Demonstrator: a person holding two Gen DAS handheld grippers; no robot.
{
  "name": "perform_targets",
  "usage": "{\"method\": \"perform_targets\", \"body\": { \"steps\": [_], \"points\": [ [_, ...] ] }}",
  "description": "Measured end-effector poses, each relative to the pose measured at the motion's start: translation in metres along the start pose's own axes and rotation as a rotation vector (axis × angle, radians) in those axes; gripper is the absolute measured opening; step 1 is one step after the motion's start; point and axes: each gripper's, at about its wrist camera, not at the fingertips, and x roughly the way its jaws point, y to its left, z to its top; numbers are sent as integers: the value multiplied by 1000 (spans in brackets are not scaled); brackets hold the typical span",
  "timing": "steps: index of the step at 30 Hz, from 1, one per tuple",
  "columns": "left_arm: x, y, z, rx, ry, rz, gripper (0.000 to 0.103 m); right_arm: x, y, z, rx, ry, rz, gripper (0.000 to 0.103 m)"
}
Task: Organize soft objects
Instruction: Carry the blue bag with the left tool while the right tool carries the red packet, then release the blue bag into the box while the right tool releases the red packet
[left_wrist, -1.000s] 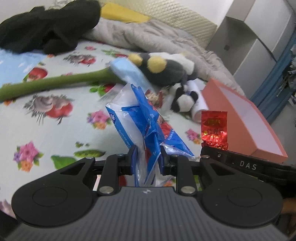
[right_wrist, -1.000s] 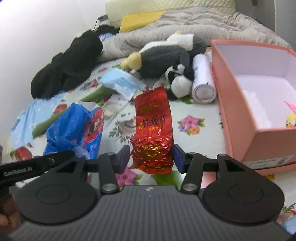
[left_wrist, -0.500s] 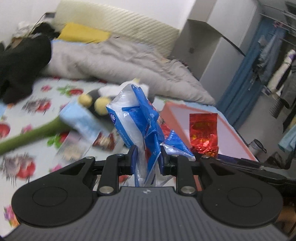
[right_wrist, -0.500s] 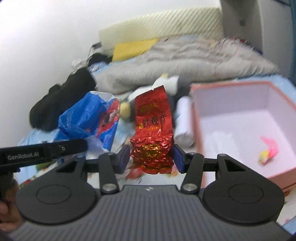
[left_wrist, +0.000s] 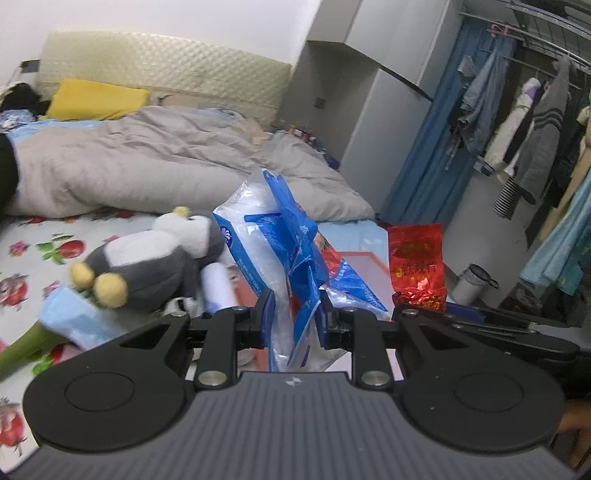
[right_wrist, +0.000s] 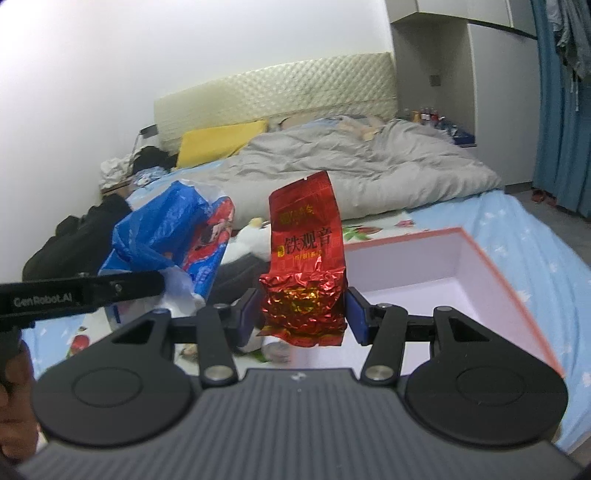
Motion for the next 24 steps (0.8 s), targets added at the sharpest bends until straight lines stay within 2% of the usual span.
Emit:
{"method": "perform_targets", "body": {
  "steps": [5,11,18,24],
  "points": [
    [30,-27,22,28,49,-49,27,-3,-27,16,15,11,-42,53],
    [83,-55,35,75,145,-85,27,6,-68,23,58,89,-85,53],
    [158,-70,22,83,318,-100,27,27,-115,12,104,217,-110,53],
    [200,-75,1,91,437,-85,28,51,-155,-13,156,318,-148,54]
  ]
}}
